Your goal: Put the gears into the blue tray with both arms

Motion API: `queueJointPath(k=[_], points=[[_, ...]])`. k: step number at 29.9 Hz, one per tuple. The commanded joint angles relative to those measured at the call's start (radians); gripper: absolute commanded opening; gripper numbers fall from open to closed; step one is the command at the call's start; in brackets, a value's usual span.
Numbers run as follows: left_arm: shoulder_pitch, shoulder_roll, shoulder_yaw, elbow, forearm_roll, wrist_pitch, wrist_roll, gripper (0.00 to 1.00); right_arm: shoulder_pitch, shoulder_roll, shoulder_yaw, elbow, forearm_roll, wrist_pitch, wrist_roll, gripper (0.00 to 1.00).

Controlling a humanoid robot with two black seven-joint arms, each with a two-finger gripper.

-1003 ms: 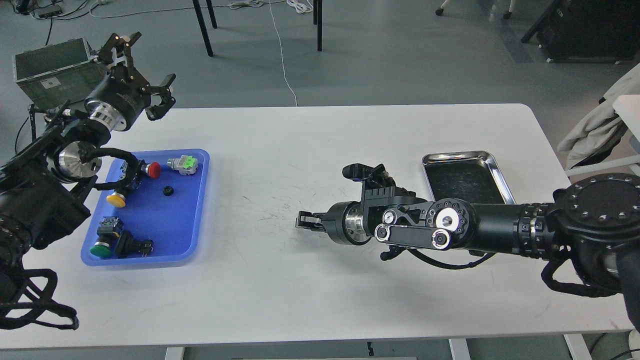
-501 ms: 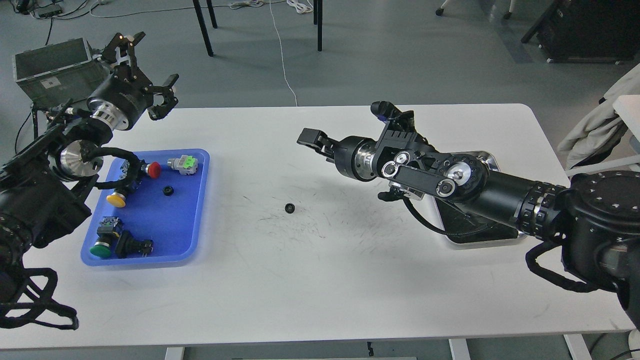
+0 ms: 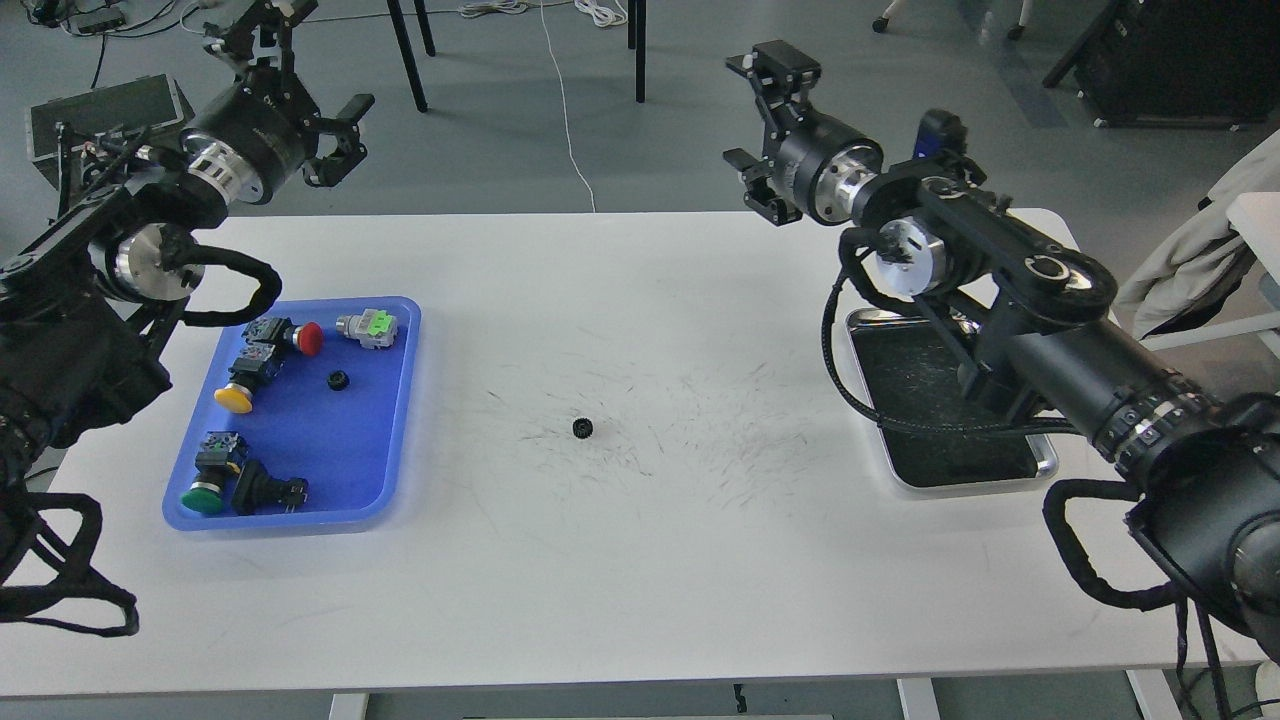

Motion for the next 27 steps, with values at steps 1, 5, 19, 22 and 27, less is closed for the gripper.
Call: queueJointPath(k=[1, 5, 19, 22, 27], points=[[-0.025, 0.007, 0.0, -0.069, 0.141, 0.001, 0.0, 0.98, -0.119, -0.101, 0.192, 0.015, 0.141, 0.087, 0.007, 0.94], [-0.028, 0.041, 0.0, -0.267, 0.29, 0.05, 0.002, 0.98, -0.248, -0.199, 0.322, 0.03, 0.328, 0.175, 0.008, 0.94], [0.197, 0.156, 0.178, -0.832, 1.093, 0.291, -0.001, 0.98, -0.564, -0.29, 0.445, 0.049, 0.589, 0.423, 0.026, 0.96], [0.274, 0.141, 0.178, -0.833, 1.321, 0.346, -0.001, 0.98, -0.598, -0.284, 0.444, 0.049, 0.592, 0.423, 0.045, 0.96], [0.378, 0.116, 0.204, -0.819, 1.678, 0.45, 0.006, 0.98, -0.618, -0.284, 0.444, 0.056, 0.594, 0.423, 0.049, 0.96]])
